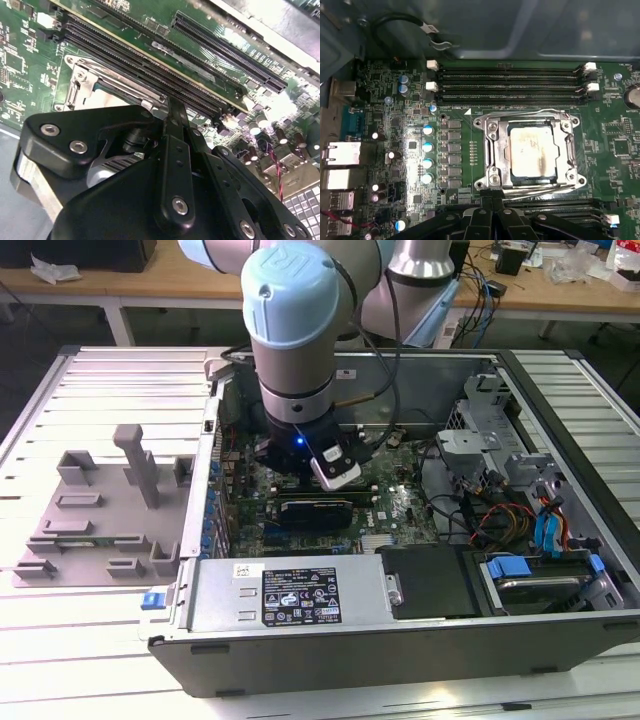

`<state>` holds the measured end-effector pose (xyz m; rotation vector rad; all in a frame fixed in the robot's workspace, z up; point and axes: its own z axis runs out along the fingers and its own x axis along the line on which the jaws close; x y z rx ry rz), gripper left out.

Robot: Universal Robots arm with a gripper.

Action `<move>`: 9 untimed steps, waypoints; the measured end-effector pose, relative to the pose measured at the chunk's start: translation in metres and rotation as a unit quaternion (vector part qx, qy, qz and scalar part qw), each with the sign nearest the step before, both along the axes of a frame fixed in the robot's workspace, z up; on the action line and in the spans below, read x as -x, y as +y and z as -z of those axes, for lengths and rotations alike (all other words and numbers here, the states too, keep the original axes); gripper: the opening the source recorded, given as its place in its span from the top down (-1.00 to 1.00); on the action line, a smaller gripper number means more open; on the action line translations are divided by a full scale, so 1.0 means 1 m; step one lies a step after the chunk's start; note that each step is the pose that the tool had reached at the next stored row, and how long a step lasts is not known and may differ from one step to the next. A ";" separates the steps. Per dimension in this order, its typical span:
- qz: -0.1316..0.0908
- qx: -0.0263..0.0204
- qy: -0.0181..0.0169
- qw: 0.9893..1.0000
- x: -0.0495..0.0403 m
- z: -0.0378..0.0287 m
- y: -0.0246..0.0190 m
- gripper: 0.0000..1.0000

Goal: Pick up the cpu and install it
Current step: 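Install the second cpu locking lever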

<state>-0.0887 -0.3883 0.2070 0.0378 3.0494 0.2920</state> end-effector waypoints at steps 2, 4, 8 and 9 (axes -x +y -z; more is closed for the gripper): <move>0.000 -0.003 0.000 1.000 0.0006 0.0018 0.0003 0.79; 0.000 -0.006 0.000 1.000 0.0012 0.0038 0.0005 0.79; 0.000 -0.017 0.000 1.000 0.0033 0.0078 0.0015 0.79; 0.000 -0.019 0.000 1.000 0.0043 0.0090 0.0016 0.79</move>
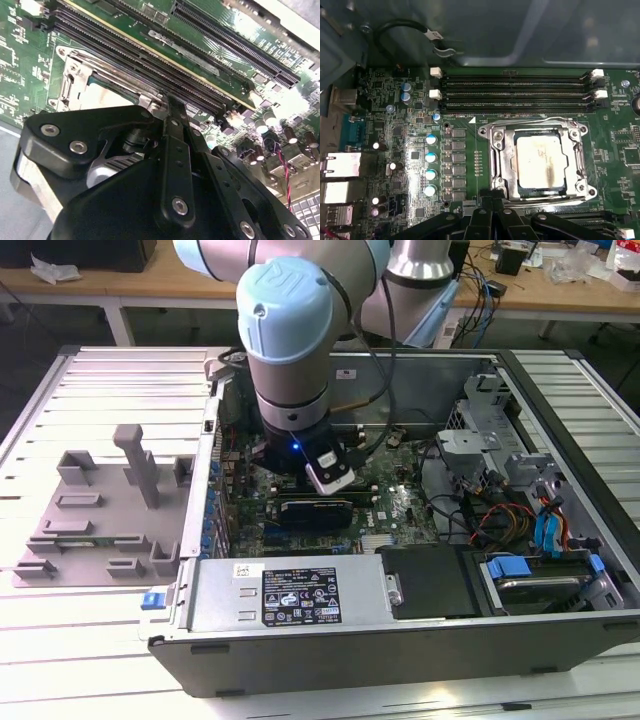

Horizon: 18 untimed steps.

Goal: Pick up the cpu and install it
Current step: 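Install the second cpu locking lever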

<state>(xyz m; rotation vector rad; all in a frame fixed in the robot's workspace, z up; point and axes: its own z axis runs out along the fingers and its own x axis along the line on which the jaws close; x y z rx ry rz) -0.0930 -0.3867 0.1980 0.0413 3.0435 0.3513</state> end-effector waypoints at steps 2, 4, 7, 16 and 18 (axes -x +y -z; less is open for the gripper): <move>0.000 -0.002 0.000 1.000 0.0014 0.0016 0.0002 0.79; 0.000 -0.003 0.000 1.000 0.0024 0.0024 0.0008 0.79; 0.000 -0.001 0.000 1.000 0.0019 -0.0124 0.0009 0.79; 0.008 0.022 0.000 1.000 -0.0233 -0.0252 0.0068 0.79; 0.008 0.025 0.000 1.000 -0.0308 -0.0252 0.0188 0.79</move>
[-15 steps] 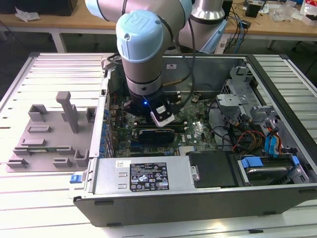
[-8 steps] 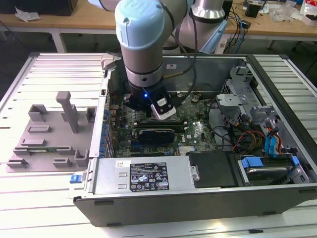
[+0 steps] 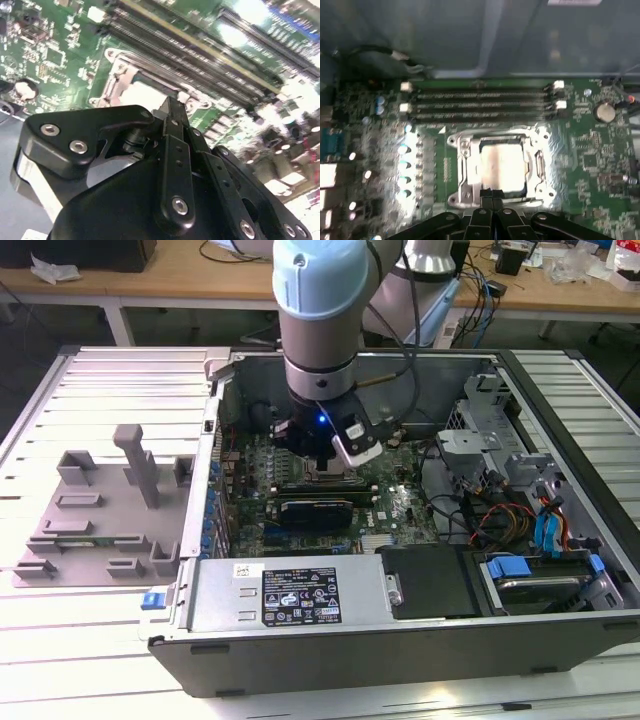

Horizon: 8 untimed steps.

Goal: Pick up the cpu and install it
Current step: 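Install the second cpu locking lever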

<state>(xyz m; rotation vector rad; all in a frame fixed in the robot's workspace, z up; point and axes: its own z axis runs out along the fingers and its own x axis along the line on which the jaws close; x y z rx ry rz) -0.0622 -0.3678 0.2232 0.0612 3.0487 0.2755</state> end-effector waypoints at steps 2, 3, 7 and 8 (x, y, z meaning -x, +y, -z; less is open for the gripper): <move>0.000 0.006 0.000 1.000 -0.0033 0.0001 0.0088 0.79; 0.000 0.011 0.000 1.000 -0.0043 0.0000 0.0104 0.79; 0.000 0.041 0.000 0.999 -0.0101 -0.0050 0.0276 0.79; 0.000 0.044 0.000 0.999 -0.0105 -0.0123 0.0277 0.79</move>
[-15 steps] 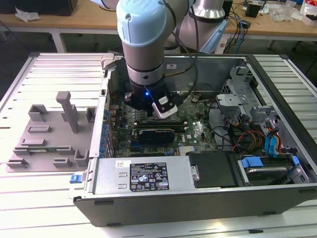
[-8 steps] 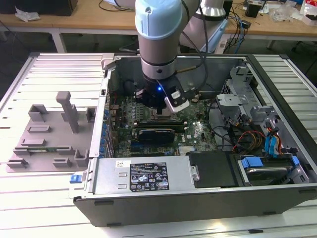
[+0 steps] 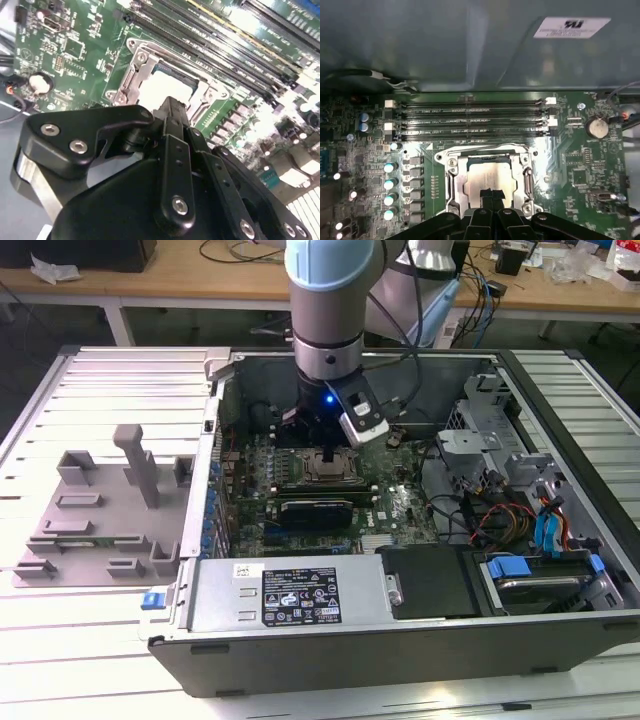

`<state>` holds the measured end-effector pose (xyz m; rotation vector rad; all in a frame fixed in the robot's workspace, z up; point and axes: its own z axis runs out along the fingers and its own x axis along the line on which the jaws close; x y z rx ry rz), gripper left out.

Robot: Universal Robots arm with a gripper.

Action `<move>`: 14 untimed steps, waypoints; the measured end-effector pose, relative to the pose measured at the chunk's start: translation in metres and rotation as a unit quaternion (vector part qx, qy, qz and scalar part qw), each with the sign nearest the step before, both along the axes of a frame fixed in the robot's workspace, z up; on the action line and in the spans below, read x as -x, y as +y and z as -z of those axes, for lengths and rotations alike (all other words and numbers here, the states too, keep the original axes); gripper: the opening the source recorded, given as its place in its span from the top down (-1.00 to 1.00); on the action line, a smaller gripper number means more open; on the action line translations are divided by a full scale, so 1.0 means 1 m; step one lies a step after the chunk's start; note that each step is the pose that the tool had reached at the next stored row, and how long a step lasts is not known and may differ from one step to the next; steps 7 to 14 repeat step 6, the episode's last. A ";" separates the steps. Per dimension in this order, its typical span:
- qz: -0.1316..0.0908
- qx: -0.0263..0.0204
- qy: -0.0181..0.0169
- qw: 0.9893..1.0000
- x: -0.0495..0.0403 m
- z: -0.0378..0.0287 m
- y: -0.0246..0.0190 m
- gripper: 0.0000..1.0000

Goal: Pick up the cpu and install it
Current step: 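Install the second cpu locking lever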

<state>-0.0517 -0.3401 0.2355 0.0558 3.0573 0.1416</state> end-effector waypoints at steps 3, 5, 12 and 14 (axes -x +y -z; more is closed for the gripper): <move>0.000 0.001 0.000 1.000 0.0000 -0.0013 0.0000 0.79; 0.000 0.002 0.000 1.000 0.0000 -0.0013 0.0000 0.79; 0.000 0.002 0.000 1.000 0.0000 -0.0013 0.0000 0.79; 0.000 0.002 0.000 1.000 0.0000 -0.0013 0.0000 0.79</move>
